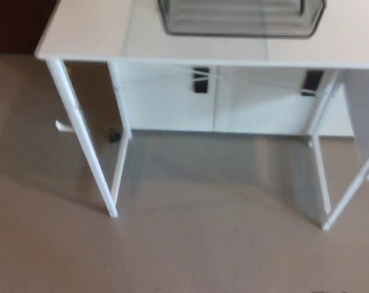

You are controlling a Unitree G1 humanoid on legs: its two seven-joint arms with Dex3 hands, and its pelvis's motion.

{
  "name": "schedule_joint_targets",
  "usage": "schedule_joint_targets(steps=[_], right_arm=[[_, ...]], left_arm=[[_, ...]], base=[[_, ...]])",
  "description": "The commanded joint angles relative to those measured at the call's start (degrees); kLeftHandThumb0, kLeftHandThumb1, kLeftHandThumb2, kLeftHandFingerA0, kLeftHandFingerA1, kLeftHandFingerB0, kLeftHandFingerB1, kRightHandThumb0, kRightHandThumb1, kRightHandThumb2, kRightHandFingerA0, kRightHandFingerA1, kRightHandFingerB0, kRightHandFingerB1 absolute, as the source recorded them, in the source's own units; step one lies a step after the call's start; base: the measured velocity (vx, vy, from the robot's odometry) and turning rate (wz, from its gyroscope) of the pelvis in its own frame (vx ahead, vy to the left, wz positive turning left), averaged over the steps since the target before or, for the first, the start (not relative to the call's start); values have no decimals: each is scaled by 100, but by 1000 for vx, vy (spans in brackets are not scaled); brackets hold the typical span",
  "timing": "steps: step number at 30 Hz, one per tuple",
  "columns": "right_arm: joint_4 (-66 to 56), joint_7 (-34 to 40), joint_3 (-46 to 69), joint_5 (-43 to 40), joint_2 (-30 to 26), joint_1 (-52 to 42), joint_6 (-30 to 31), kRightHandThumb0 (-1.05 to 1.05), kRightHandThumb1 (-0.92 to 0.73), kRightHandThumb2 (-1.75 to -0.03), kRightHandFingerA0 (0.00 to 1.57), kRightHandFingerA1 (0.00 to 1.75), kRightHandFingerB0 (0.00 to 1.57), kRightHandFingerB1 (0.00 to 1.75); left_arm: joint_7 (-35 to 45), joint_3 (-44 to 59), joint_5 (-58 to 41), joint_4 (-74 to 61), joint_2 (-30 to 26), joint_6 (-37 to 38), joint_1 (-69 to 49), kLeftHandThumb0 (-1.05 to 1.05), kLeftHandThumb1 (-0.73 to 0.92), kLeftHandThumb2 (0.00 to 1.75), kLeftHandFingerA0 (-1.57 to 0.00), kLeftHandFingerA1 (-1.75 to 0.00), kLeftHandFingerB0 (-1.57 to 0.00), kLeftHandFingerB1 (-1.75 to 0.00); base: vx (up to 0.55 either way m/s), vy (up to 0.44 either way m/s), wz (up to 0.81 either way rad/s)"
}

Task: The robot walk towards a table in front and then pushes a layer of a file tray back to its original position using its right hand

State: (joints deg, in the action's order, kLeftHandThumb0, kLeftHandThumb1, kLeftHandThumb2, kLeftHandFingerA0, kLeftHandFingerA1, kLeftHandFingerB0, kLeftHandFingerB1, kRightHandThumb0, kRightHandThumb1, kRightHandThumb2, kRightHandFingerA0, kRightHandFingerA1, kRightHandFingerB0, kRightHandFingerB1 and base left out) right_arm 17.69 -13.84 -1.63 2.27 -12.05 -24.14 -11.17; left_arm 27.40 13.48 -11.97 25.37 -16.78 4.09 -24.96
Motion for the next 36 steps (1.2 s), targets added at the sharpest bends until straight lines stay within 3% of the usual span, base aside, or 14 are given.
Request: schedule_joint_targets(steps=[1,10,11,12,13,18,19,26,27,36], right_arm=[[-50,49,-16,59,-47,-33,84,-4,-60,-57,53,54,34,44],[30,14,-41,54,-72,42,49,-4,-61,-57,52,54,34,43],[19,25,-38,56,-71,41,76,-4,-41,-86,46,64,26,55],[4,41,-31,62,-69,40,118,-4,-41,-86,46,64,26,55],[3,48,-39,84,-77,38,92,-5,-60,-57,53,53,34,43],[82,37,-30,69,-54,59,54,-4,-60,-57,53,53,34,43],[71,44,-35,80,-53,58,77,-5,-41,-86,45,63,26,54],[47,40,-44,84,-28,81,113,-5,-41,-86,46,64,26,55],[75,38,-43,87,-27,98,99,-6,-59,-56,54,54,35,44],[160,42,-112,167,-70,174,-33,-7,-58,-56,55,54,35,44]], left_arm=[[-23,0,102,56,-96,171,-52,-18,47,57,-61,-45,-39,-39],[-52,-12,149,134,-106,264,-25,-13,51,54,-65,-43,-44,-37],[-34,-16,149,172,-108,294,-6,-12,52,55,-65,-43,-44,-38],[-7,-24,148,232,-111,342,23,-12,52,55,-65,-43,-44,-38],[-6,-27,139,148,-112,300,-15,-12,52,55,-64,-43,-43,-38],[-46,-39,130,72,-121,277,-65,-11,52,55,-65,-43,-44,-38],[-30,-32,111,75,-122,267,-61,-10,52,55,-65,-44,-43,-38],[-12,-45,132,169,-159,391,-2,-13,52,55,-67,-44,-44,-38],[-19,-50,140,166,-160,388,-3,-13,52,55,-68,-44,-44,-38],[-105,-89,189,4,-192,294,-42,-14,52,55,-68,-43,-44,-38]], base=[[306,-185,-2],[267,-37,-6],[408,104,-12],[414,151,-3],[442,224,-6],[364,131,-9],[214,-42,12],[237,-164,24],[297,-398,-15],[170,-118,6]])
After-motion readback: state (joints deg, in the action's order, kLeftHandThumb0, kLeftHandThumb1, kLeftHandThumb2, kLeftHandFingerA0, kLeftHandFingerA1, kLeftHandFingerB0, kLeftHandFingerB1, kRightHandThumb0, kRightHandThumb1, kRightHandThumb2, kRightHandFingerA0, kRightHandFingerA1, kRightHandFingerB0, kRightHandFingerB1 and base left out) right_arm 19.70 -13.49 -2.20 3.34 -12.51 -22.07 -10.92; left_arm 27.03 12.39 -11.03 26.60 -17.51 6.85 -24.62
